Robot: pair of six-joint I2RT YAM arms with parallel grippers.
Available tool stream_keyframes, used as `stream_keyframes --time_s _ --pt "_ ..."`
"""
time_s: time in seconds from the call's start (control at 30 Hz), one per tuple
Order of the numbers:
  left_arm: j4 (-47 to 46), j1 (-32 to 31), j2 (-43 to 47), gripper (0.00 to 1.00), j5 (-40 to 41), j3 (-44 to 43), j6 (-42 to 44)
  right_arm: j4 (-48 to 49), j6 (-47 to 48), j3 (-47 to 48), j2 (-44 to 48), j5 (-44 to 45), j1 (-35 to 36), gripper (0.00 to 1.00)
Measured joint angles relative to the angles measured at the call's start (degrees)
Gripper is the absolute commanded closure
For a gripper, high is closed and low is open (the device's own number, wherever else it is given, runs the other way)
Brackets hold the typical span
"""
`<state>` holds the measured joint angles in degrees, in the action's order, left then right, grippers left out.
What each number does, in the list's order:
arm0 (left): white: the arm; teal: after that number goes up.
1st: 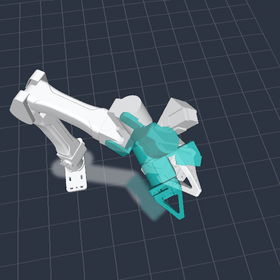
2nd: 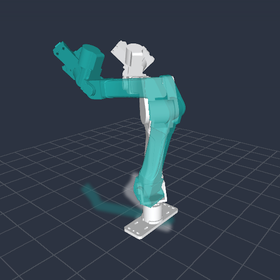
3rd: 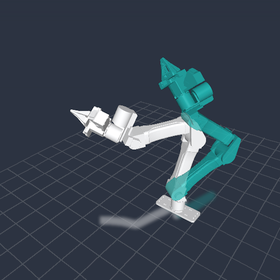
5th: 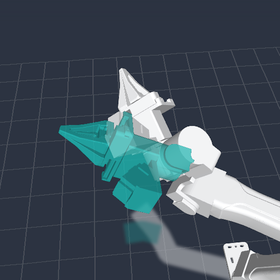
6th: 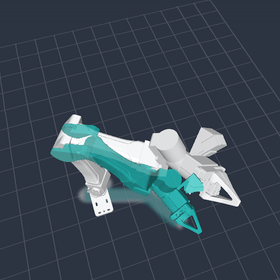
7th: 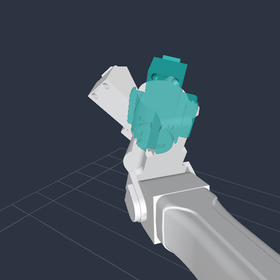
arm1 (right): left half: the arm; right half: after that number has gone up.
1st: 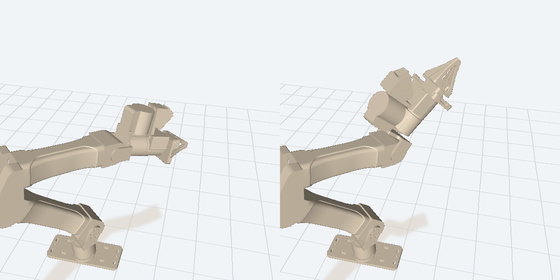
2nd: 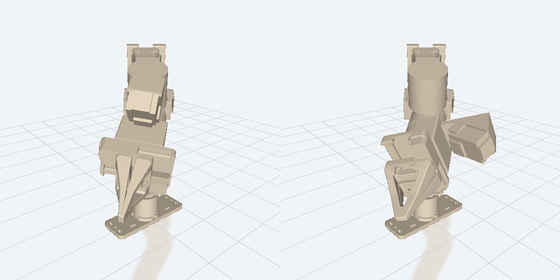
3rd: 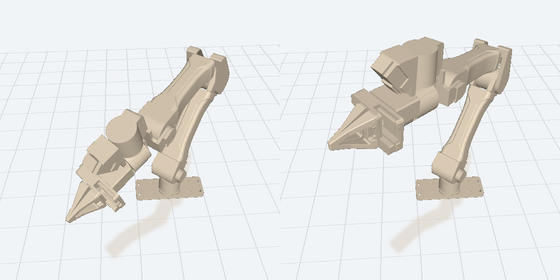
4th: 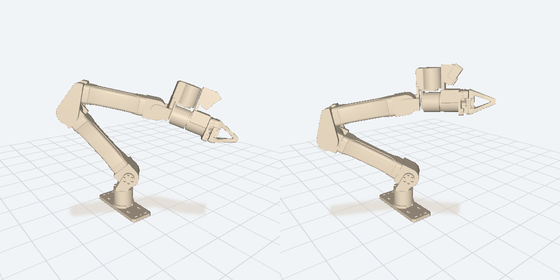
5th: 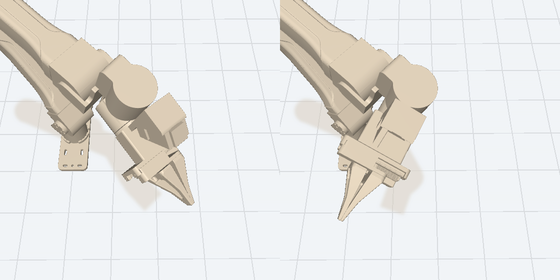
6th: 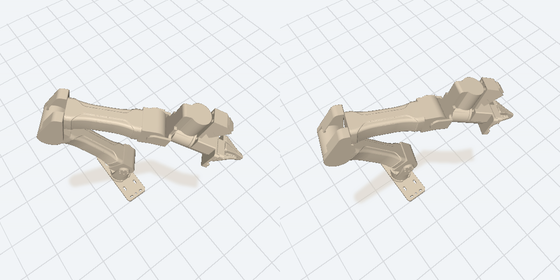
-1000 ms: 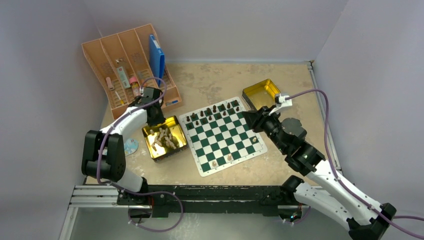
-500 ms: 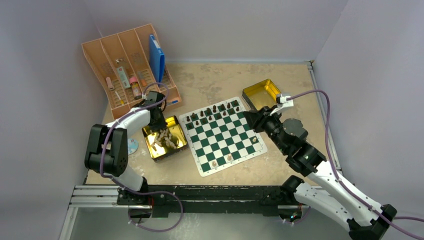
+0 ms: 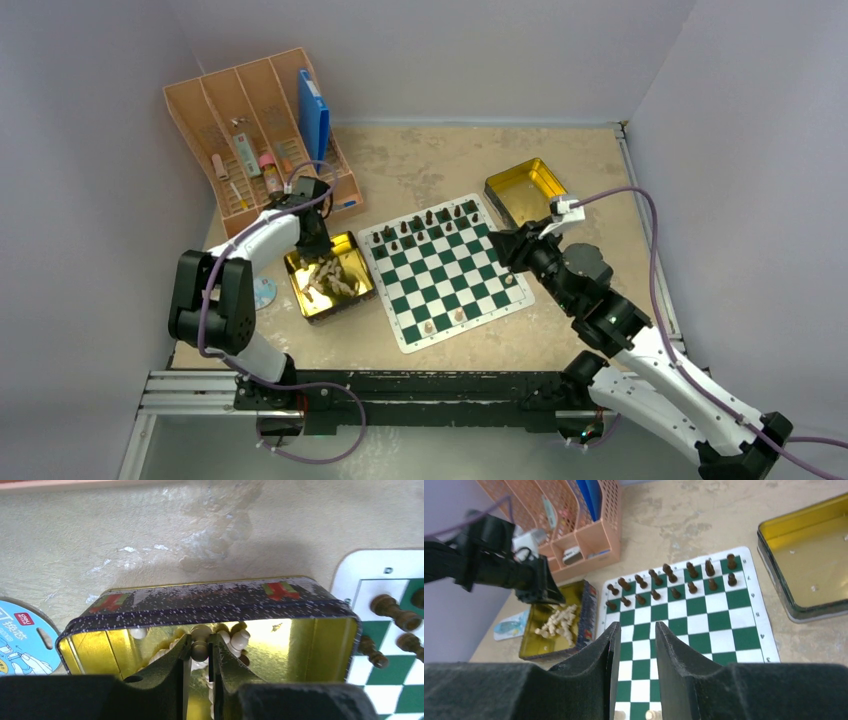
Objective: Set up the chess pieces on the board
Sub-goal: Pick up the chess piece from the storage box, then place the chess piece on the chessboard.
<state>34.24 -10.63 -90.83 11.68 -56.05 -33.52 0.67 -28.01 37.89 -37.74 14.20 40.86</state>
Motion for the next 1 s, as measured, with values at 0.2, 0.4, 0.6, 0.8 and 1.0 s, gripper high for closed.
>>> stream_keyframes --time_s 0.2,0.4,0.6,0.8,1.0 --pt "1.6 -0.8 2.7 0.85 -1.8 -1.9 1.7 -1.2 0.0 -0.9 -0.6 0.3 0.0 0.66" --pt "2.8 -5.6 6.8 0.85 -3.0 -3.0 2.9 -1.8 -0.5 -0.9 0.3 1.5 0.0 0.67" --pt "2.7 -14.7 8.1 0.85 -5.5 -5.2 3.3 -3.3 -2.2 -0.9 0.9 2.5 0.0 0.67" --pt "2.7 -27.0 4.6 0.86 -5.0 -9.9 2.8 -6.9 -2.4 1.6 1.3 4.4 0.0 0.68" --pt "1.9 -38.6 -3.7 0.86 -1.7 -18.2 2.6 -9.8 -2.6 6.6 6.0 7.4 0.0 0.68"
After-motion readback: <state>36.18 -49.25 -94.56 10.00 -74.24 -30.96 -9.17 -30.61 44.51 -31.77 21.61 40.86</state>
